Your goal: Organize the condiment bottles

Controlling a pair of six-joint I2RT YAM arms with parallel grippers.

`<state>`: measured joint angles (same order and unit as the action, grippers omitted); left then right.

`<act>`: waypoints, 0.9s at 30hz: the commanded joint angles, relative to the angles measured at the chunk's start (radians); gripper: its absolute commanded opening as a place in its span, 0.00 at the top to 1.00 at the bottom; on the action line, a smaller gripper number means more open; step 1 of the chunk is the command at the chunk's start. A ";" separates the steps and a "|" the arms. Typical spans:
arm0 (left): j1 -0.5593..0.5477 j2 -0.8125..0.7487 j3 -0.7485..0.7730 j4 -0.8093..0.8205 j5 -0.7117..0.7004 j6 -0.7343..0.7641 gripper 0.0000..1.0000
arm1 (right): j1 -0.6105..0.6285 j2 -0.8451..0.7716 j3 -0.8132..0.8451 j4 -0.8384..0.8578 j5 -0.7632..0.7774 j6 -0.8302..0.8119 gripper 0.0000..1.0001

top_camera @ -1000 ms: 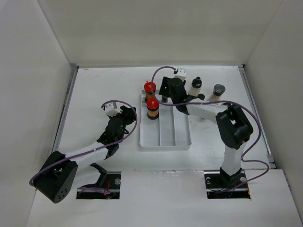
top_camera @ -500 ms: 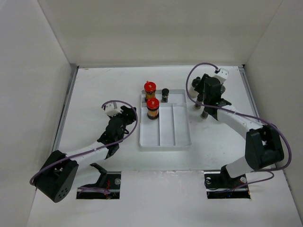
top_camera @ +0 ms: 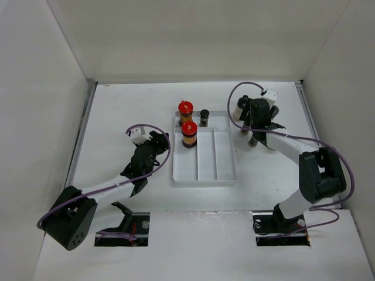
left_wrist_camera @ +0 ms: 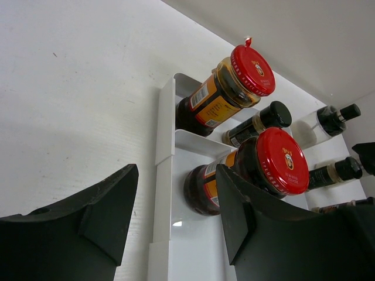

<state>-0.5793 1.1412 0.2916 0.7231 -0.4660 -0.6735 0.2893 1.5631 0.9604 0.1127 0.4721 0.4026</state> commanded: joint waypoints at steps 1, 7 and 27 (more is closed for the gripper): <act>-0.003 0.000 0.003 0.056 0.009 -0.008 0.46 | 0.012 0.032 0.040 -0.028 -0.009 -0.018 0.28; -0.003 -0.009 -0.002 0.056 0.009 -0.009 0.46 | 0.020 0.080 0.032 -0.004 -0.003 -0.010 0.38; 0.003 -0.014 -0.003 0.058 0.004 -0.006 0.46 | 0.178 0.055 0.158 0.173 -0.020 -0.073 0.59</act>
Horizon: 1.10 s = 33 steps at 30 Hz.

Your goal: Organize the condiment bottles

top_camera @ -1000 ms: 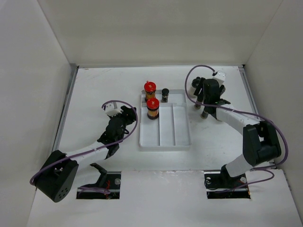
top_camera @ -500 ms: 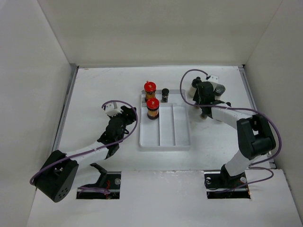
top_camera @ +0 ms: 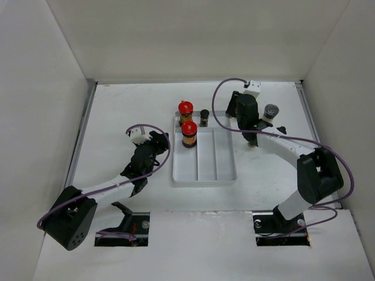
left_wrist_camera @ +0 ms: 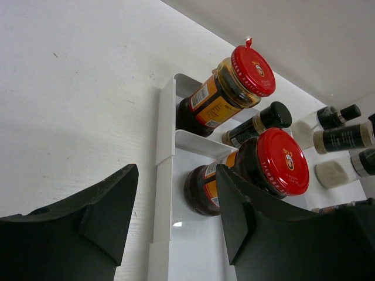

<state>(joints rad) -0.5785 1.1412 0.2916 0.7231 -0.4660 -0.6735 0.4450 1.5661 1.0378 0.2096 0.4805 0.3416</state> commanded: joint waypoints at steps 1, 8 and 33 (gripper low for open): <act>0.001 -0.018 -0.005 0.058 0.001 -0.003 0.46 | 0.025 0.073 0.097 0.079 -0.028 -0.012 0.59; 0.003 -0.021 -0.009 0.058 -0.003 -0.001 0.46 | 0.027 0.238 0.214 0.057 -0.057 -0.013 0.59; 0.009 -0.006 -0.005 0.058 0.001 -0.008 0.46 | 0.031 0.088 0.125 0.073 -0.066 0.017 0.26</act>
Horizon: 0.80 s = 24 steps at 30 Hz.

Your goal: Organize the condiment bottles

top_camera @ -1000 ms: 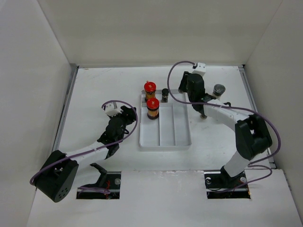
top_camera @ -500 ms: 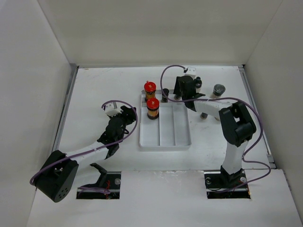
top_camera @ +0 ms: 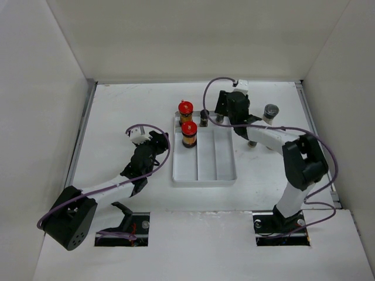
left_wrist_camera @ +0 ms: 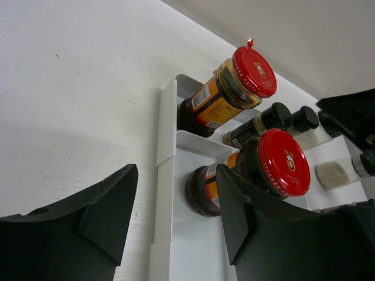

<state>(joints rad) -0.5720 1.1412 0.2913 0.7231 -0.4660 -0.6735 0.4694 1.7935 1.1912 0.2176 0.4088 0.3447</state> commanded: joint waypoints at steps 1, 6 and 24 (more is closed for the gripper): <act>0.005 -0.006 -0.004 0.058 0.006 -0.011 0.46 | 0.007 -0.175 -0.057 0.072 0.010 0.020 0.27; -0.010 -0.018 -0.004 0.058 -0.002 0.000 0.46 | -0.018 -0.331 -0.229 0.091 0.047 0.094 0.62; -0.050 0.008 0.011 0.058 -0.008 0.012 0.46 | -0.228 -0.217 -0.125 -0.021 -0.067 -0.024 0.18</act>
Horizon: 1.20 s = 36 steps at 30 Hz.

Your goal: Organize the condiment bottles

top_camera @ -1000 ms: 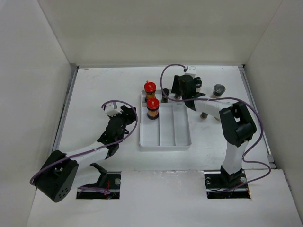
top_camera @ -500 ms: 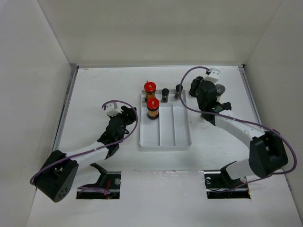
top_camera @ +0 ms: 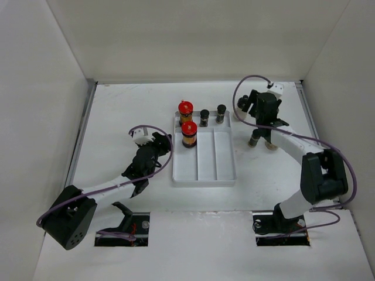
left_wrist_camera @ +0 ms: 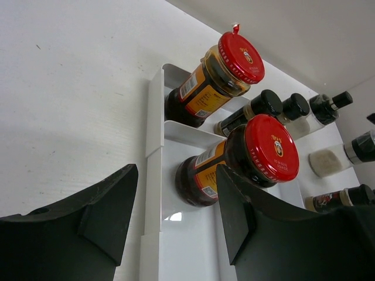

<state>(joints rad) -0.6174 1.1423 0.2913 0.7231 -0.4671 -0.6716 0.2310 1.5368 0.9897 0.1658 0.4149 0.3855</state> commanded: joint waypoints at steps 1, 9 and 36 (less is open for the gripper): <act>-0.003 0.014 0.012 0.058 -0.005 0.010 0.46 | 0.011 0.063 0.098 0.028 -0.073 -0.077 0.16; 0.006 0.016 0.011 0.058 -0.001 0.003 0.46 | 0.009 0.195 0.208 0.001 -0.087 -0.106 0.08; 0.017 0.043 0.017 0.062 0.002 0.000 0.46 | 0.018 0.229 0.282 0.020 -0.022 -0.125 0.47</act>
<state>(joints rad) -0.6025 1.1812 0.2913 0.7296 -0.4664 -0.6693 0.2382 1.8858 1.2839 0.1192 0.3325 0.2607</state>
